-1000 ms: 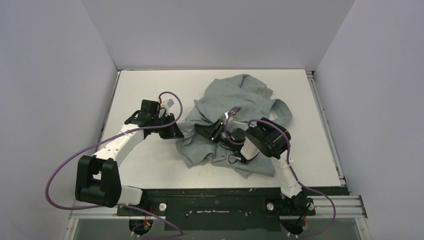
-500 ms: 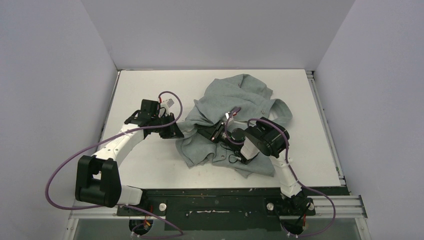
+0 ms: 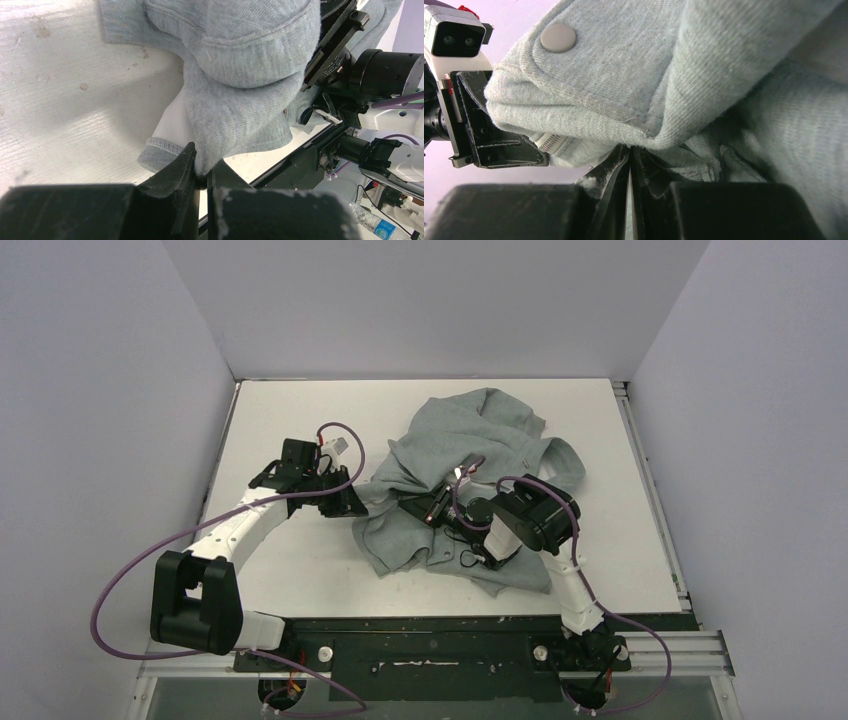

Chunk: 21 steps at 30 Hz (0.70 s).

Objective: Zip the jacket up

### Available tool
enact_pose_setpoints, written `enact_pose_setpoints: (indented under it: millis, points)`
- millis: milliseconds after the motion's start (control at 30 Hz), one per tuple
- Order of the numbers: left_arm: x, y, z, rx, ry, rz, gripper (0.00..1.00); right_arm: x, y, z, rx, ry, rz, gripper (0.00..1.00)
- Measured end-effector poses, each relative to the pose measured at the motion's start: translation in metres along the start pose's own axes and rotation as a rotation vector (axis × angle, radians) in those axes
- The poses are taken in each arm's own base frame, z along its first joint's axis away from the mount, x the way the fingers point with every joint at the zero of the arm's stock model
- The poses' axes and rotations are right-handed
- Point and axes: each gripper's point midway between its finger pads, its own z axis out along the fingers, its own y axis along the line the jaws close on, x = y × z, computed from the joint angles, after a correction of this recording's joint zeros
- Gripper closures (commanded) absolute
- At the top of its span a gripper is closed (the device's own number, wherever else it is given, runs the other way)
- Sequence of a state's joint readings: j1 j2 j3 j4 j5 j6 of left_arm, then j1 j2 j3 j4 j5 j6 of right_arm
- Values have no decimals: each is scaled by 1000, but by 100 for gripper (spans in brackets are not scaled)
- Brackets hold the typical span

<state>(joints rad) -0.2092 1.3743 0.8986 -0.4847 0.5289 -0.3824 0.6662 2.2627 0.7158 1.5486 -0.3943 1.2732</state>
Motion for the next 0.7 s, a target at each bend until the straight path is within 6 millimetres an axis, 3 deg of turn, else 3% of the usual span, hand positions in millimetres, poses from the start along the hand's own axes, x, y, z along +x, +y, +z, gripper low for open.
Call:
enact_pose_setpoints:
  millis: [200, 467, 700]
  points:
    - [0, 0, 0, 0, 0, 0, 100, 0, 2, -2, 0, 1, -5, 64]
    - [0, 0, 0, 0, 0, 0, 100, -10, 18, -22, 6, -6, -103, 62]
    - [0, 1, 1, -2, 2, -2, 100, -37, 56, -29, 137, 16, -393, 55]
